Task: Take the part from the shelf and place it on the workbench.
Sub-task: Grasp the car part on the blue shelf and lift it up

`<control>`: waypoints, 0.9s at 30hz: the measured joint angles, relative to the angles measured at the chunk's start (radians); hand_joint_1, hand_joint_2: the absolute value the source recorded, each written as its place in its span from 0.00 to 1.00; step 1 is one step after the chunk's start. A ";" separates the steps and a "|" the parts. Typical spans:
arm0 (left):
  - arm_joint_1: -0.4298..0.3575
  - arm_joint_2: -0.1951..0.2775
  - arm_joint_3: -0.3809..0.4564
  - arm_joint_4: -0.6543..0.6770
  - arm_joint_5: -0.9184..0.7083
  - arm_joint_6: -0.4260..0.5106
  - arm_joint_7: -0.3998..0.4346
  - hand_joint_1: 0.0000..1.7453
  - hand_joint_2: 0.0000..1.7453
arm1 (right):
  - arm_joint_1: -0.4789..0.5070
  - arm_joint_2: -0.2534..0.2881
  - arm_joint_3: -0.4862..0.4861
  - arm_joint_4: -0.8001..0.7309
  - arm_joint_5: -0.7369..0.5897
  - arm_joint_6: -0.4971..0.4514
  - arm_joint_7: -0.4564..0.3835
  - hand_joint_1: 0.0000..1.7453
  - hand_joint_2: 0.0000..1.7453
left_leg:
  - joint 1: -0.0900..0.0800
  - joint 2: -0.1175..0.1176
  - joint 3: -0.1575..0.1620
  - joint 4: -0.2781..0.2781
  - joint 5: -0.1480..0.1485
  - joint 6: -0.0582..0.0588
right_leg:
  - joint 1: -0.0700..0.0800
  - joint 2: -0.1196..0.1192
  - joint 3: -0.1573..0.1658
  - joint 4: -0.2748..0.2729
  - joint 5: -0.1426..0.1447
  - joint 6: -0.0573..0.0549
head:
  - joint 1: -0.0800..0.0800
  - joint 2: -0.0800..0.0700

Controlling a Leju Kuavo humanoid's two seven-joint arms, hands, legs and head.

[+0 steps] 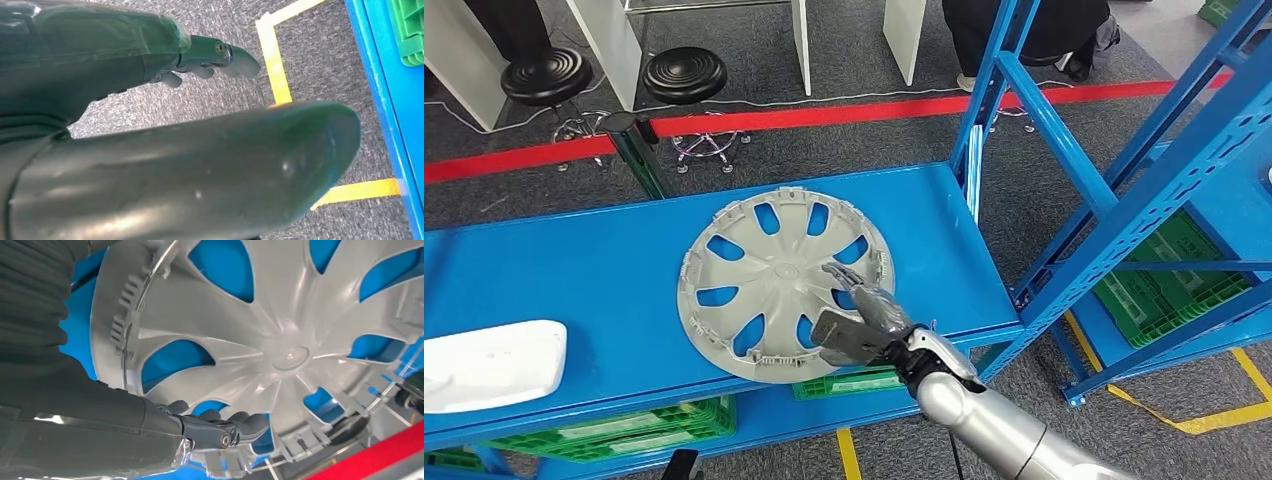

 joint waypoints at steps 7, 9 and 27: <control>0.003 -0.006 0.000 0.000 0.008 0.002 0.002 0.00 0.00 | -0.035 -0.002 0.014 0.057 -0.061 0.041 -0.002 0.00 1.00 | 0.000 0.000 0.000 0.000 0.000 0.001 | 0.000 0.000 0.001 -0.003 0.000 0.000 | 0.001 0.000; 0.010 -0.009 0.000 0.000 0.017 0.005 0.003 0.00 0.00 | -0.043 -0.008 0.016 0.071 -0.104 0.056 -0.001 0.00 1.00 | 0.000 0.000 0.001 0.000 0.000 0.001 | 0.000 0.000 0.002 -0.004 0.000 0.000 | 0.000 0.000; 0.044 -0.015 0.000 0.001 0.053 0.030 0.006 0.00 0.00 | -0.064 -0.043 0.022 0.109 -0.199 0.090 0.008 0.00 1.00 | 0.000 -0.009 0.013 -0.001 0.000 0.002 | 0.000 -0.003 0.018 -0.010 0.001 0.002 | 0.000 0.000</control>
